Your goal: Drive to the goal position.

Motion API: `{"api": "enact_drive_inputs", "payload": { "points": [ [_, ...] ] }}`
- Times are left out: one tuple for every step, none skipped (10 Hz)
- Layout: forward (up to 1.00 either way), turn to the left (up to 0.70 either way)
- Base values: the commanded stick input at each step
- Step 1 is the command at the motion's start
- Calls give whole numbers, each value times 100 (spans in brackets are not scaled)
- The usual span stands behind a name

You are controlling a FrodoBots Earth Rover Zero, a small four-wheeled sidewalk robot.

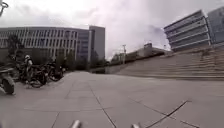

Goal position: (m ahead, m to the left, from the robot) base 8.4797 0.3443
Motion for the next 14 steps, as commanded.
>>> {"api": "enact_drive_inputs", "payload": {
  "points": [
    [100, 34],
    [100, 11],
    [100, 0],
    [100, 0],
    [100, 0],
    [100, 0],
    [100, 0],
    [100, 0],
    [100, 0],
    [100, 0],
    [100, 0],
    [100, 0],
    [100, -1],
    [100, -5]
  ]
}}
